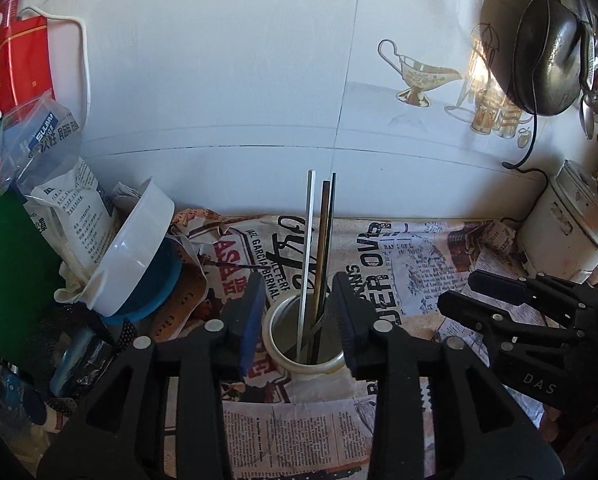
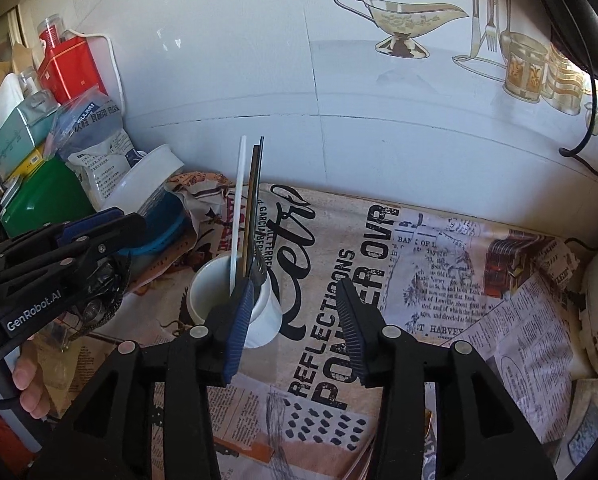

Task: Organize utensils
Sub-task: 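Lower the fork and white chopstick into the cup and open both tools, then move both tools back to the remaining utensil pile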

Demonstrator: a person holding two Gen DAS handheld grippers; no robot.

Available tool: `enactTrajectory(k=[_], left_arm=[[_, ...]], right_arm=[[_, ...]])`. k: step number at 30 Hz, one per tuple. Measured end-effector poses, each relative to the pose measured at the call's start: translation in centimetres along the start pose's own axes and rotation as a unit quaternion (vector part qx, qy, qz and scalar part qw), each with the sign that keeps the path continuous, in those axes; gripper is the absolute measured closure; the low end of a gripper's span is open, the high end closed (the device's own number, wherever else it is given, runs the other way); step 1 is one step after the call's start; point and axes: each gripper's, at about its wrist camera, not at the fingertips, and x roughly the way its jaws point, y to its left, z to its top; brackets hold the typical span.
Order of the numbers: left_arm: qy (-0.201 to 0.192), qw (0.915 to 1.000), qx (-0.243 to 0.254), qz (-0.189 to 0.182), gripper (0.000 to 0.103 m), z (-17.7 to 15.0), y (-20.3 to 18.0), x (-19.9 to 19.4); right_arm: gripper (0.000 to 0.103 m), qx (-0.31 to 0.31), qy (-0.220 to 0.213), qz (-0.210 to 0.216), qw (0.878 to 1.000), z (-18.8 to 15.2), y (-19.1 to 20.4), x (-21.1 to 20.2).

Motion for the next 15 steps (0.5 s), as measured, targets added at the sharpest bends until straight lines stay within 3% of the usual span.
enactTrajectory(k=[10, 15], left_arm=[[-0.027, 0.9996, 0.004, 0.011, 0.024, -1.1, -3.3, -3.9], [-0.021, 0.9998, 0.003, 0.006, 0.021, -2.5, -5.5, -3.8]], right_arm=[[0.045, 0.004, -0.011, -0.010, 1.000, -1.7, -2.4, -3.2], [0.044, 0.008, -0.001, -0.020, 1.000, -3.3, -4.5, -4.0]])
